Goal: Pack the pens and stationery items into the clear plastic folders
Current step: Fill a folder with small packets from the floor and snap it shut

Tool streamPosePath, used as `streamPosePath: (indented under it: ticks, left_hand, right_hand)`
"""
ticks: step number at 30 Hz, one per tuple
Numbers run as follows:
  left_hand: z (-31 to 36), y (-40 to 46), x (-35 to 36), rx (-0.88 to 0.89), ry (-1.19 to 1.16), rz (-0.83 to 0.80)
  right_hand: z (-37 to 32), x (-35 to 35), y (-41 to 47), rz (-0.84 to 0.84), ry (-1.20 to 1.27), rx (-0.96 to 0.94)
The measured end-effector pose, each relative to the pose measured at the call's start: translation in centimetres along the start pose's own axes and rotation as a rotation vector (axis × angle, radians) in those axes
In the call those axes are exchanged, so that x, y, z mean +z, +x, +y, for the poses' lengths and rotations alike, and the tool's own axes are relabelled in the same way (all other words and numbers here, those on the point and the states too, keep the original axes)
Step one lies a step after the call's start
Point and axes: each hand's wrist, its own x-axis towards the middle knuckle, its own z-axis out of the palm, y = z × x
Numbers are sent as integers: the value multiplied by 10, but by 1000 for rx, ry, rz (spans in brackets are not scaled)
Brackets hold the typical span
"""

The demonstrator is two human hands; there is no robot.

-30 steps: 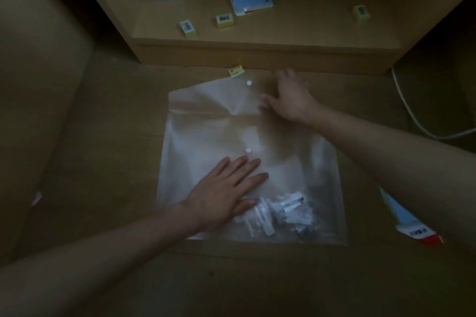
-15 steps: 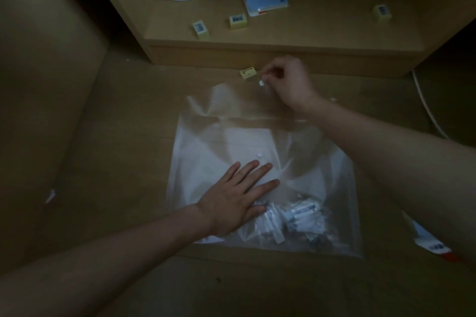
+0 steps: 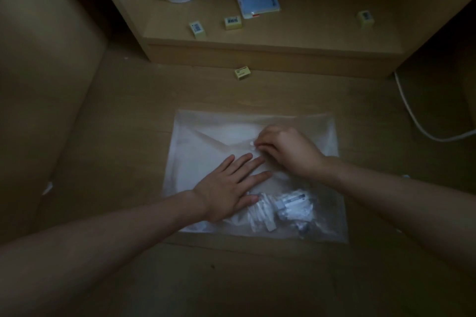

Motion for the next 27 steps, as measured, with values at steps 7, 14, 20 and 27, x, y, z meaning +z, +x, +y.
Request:
streamPosePath:
  ticks: [7,14,20,27]
  left_hand:
    - [-1,0,3,14,31,50]
    - [0,0,2,-7,-47,-15]
    - [-1,0,4,24,29,44]
    - [0,1,1,17,-35,-43]
  right_hand:
    - [9,14,2,34,-190,-143]
    - [10,13,2,12,-244,-234]
    - [12,14,-4,34,-244,-269]
    - [18,22,-22,40,-204,-294]
